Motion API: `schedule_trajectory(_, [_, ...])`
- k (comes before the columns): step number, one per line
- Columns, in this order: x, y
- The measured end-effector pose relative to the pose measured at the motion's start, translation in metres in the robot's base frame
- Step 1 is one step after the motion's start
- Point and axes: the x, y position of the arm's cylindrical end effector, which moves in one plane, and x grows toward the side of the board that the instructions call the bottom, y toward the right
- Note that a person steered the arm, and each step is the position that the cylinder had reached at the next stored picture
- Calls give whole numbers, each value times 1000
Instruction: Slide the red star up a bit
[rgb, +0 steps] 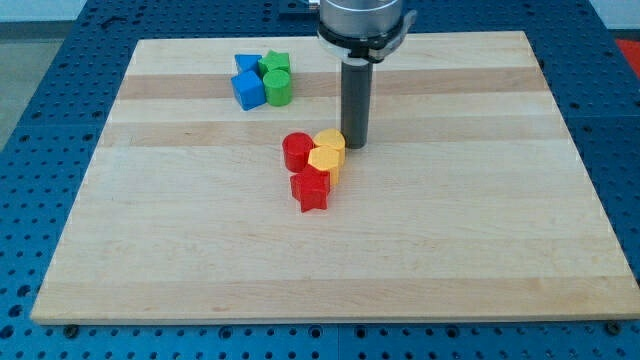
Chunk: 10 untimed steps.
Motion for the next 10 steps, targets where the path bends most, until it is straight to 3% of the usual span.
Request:
schedule_trajectory(2, [2, 5])
schedule_trajectory(3, [40, 49])
schedule_trajectory(4, [114, 44])
schedule_trajectory(6, [115, -23])
schedule_trajectory(10, [114, -91])
